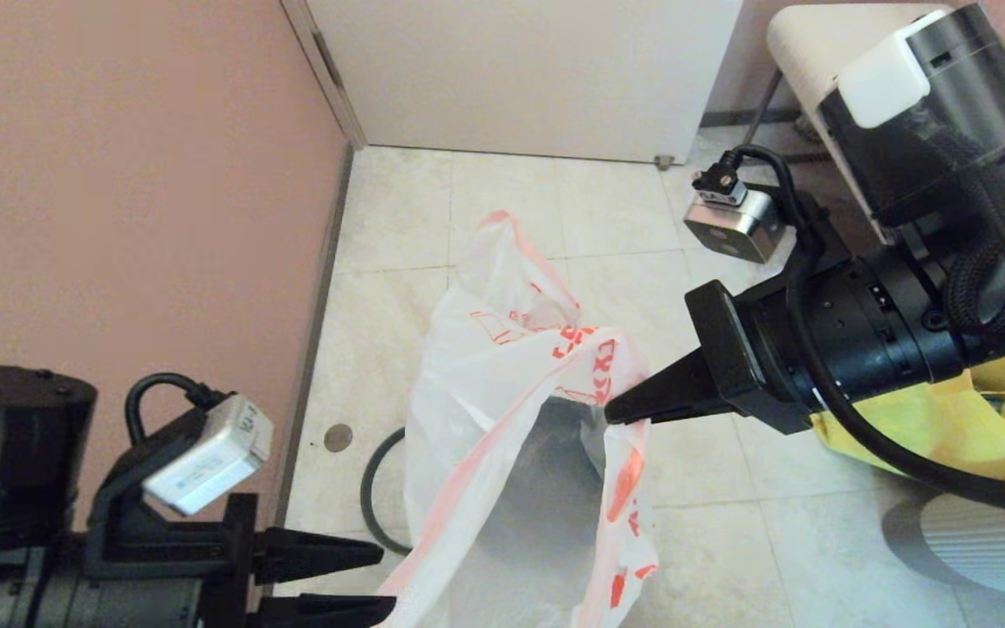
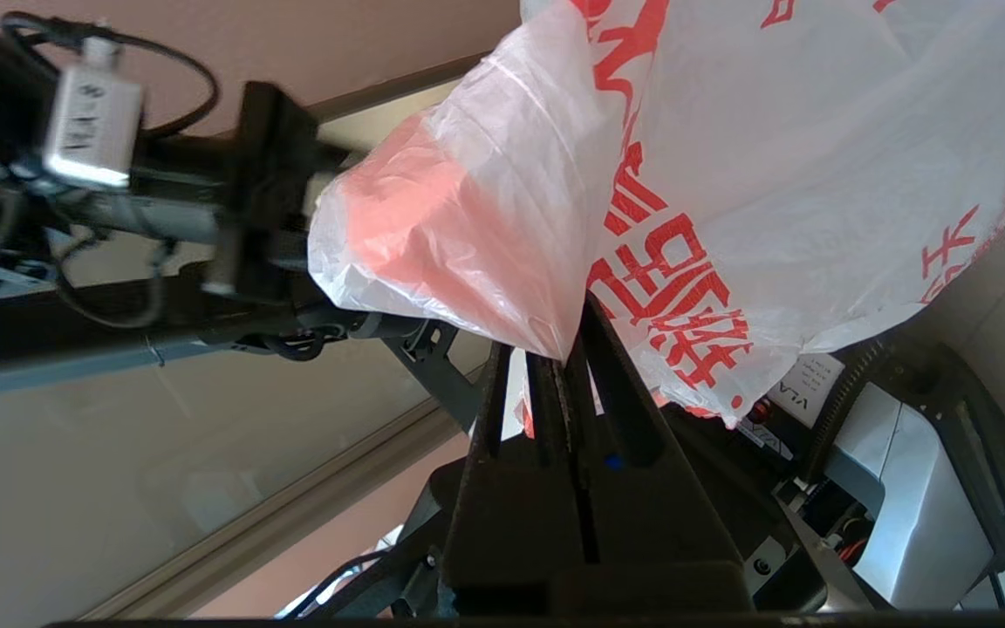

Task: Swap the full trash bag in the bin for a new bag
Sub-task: Put the new garbage bag on the trash can

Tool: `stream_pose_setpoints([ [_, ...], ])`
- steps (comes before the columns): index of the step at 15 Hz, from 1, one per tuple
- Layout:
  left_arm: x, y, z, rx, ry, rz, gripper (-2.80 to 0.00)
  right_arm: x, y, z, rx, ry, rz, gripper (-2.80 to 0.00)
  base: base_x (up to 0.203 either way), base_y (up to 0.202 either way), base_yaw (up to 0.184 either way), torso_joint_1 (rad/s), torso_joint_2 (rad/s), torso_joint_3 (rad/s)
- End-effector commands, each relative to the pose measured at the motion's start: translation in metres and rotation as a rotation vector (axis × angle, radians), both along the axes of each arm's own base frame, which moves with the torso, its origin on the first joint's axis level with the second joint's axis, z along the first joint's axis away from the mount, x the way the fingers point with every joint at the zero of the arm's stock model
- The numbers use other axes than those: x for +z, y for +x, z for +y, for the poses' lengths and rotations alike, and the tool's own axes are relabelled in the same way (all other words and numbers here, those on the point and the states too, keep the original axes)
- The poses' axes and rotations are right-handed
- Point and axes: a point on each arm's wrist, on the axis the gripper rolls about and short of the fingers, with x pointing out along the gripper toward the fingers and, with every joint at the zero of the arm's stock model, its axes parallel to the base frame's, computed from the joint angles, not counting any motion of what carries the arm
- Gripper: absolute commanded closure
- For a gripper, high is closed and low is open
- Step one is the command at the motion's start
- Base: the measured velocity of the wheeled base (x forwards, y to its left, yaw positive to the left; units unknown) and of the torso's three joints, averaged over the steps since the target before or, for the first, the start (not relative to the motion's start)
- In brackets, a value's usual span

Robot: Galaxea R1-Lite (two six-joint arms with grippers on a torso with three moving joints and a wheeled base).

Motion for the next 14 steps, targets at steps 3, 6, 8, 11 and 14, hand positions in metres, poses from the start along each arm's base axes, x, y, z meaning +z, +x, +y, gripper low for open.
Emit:
stream_pose_setpoints([
  [3, -0.013, 0.016, -0.015, 0.057, 0.026, -0.070, -2.80, 0.000, 0.000, 0.001, 0.003, 0.000, 0.007, 0.00, 0.000, 0.000, 0.000, 0.000, 0.00, 0.000],
  [6, -0.026, 0.023, -0.029, 0.052, 0.077, -0.050, -2.80, 0.001, 0.000, 0.001, 0.003, 0.003, 0.003, 0.00, 0.000, 0.000, 0.000, 0.000, 0.00, 0.000],
  [8, -0.036, 0.026, -0.039, 0.023, 0.079, -0.057, -2.80, 0.001, 0.000, 0.001, 0.003, 0.004, 0.002, 0.00, 0.000, 0.000, 0.000, 0.000, 0.00, 0.000],
  [11, -0.051, 0.036, -0.047, 0.071, 0.103, -0.079, 0.00, 0.002, 0.000, 0.000, 0.001, 0.007, -0.001, 0.00, 0.000, 0.000, 0.000, 0.000, 0.00, 0.000],
  [14, -0.065, 0.054, -0.055, 0.211, 0.134, -0.165, 0.00, 0.005, -0.002, -0.002, -0.001, 0.015, -0.009, 0.00, 0.000, 0.000, 0.000, 0.000, 0.00, 0.000],
])
